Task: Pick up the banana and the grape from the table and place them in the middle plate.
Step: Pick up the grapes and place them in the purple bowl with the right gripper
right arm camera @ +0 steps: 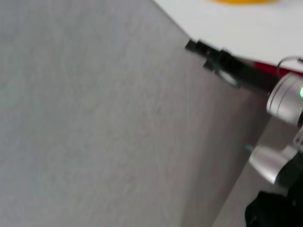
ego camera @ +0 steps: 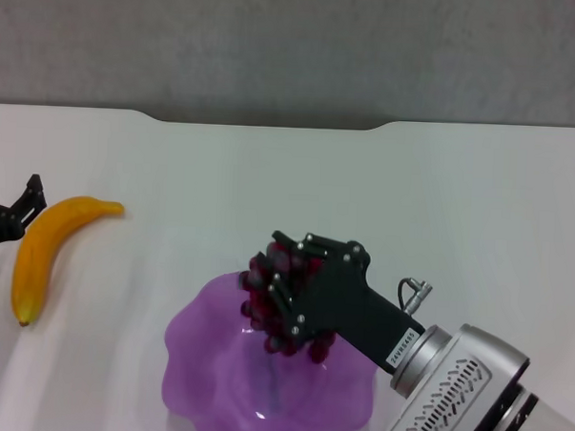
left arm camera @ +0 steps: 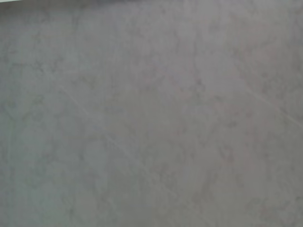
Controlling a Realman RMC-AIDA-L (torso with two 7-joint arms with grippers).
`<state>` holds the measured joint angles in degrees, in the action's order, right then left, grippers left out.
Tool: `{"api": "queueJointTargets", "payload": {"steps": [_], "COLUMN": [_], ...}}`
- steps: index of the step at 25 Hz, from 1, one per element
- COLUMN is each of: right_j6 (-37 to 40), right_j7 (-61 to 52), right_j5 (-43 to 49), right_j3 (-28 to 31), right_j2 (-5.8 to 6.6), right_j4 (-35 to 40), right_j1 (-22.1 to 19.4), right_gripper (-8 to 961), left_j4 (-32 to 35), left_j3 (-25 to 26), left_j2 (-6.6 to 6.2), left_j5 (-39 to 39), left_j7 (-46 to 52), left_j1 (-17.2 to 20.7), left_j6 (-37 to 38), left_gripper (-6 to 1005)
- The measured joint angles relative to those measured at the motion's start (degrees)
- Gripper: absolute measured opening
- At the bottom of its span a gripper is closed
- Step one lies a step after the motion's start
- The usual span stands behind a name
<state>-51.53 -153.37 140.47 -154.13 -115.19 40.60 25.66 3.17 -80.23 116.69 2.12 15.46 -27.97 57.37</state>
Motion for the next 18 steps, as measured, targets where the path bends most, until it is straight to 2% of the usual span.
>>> {"api": "queueJointTargets", "payload": {"steps": [11, 18], "right_j6": [8.93, 13.57], "right_j7": [-2.42, -3.96], "right_j5": [0.01, -1.86], "right_j3": [0.23, 1.24], "right_j2": [-0.02, 0.05], "right_j4": [-0.15, 0.39], "right_j1": [0.74, 2.28], "right_gripper": [211, 246], "left_j4": [0.17, 0.11], "left_j3": [-0.08, -0.18], "left_j2": [0.03, 0.03], "left_j5": [0.16, 0.17], "left_j7": [0.00, 0.00], "left_j1": [-0.09, -0.10], "left_j6": [0.00, -0.06], "left_gripper": [897, 897]}}
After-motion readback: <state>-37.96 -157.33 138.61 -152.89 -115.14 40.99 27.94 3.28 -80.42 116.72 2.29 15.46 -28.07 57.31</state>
